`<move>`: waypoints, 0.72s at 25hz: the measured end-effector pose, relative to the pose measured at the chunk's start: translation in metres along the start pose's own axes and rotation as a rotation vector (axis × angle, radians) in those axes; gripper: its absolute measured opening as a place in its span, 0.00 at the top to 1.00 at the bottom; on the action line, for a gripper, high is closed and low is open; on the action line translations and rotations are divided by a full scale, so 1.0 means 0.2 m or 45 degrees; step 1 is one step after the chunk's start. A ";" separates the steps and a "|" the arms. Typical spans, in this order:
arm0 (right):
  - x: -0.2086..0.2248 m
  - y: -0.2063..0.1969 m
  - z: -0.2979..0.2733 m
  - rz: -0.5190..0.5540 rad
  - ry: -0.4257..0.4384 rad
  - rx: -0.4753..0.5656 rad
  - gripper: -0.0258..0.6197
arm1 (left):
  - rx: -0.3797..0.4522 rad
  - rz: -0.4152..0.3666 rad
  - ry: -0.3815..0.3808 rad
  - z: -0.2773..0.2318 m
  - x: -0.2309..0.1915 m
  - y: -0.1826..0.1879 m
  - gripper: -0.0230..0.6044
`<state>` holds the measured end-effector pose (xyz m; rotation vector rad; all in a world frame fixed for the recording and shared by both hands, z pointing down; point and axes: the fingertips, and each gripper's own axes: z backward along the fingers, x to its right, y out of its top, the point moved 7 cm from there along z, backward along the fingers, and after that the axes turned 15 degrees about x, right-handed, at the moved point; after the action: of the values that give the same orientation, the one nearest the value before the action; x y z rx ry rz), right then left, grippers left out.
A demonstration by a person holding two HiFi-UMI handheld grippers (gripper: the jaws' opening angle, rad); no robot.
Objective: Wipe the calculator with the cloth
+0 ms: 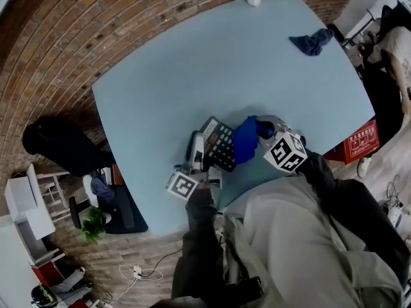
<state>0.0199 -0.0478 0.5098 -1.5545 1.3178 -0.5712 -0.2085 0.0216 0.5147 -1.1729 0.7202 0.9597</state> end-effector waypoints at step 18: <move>0.28 -0.31 -0.08 0.487 -0.195 -0.439 0.70 | -0.586 -0.807 -0.004 -0.27 -0.25 0.03 0.57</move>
<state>0.0530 -0.1094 0.5580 -1.5237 1.6009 0.0168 -0.2344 -0.0411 0.5415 -1.6666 0.0869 0.5930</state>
